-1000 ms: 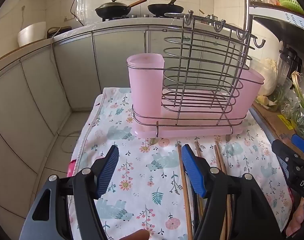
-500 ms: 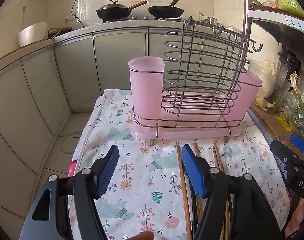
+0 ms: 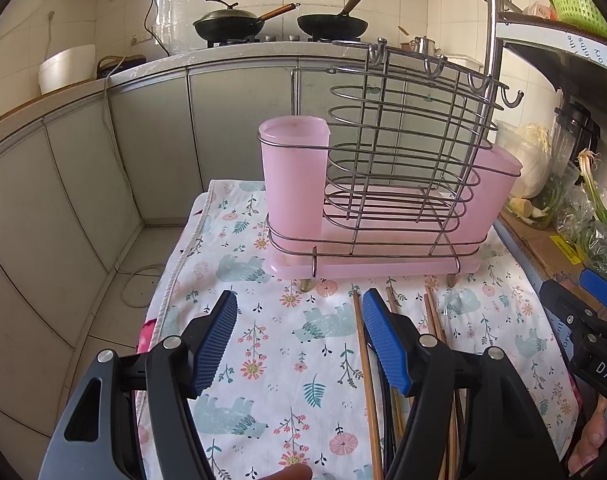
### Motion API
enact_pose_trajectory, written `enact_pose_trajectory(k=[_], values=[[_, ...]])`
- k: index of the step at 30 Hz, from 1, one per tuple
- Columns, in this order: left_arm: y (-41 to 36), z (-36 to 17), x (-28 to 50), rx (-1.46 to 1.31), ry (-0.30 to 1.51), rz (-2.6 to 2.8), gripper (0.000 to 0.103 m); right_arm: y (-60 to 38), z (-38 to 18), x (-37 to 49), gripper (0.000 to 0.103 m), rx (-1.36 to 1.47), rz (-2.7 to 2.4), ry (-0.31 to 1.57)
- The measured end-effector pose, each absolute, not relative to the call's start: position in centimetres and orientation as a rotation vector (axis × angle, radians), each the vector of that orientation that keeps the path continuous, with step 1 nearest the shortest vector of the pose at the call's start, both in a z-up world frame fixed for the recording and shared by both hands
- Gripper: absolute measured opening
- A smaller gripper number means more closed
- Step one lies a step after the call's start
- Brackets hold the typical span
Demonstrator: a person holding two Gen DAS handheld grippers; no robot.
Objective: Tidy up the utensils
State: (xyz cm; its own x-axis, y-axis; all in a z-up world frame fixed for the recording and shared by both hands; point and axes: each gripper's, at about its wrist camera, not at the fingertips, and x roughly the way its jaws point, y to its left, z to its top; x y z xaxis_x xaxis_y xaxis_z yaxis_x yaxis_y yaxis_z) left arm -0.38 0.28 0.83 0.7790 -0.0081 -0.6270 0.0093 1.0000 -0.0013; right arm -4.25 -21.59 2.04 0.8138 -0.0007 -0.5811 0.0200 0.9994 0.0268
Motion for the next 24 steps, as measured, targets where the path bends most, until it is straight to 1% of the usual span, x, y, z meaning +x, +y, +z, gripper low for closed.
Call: enact_pose_trajectory(k=[24], values=[[0.37,1.21,-0.76,-0.001,0.671,-0.01,0.065,-21.53,2.36,-4.46,0.084,0.029,-0.012,0.616]])
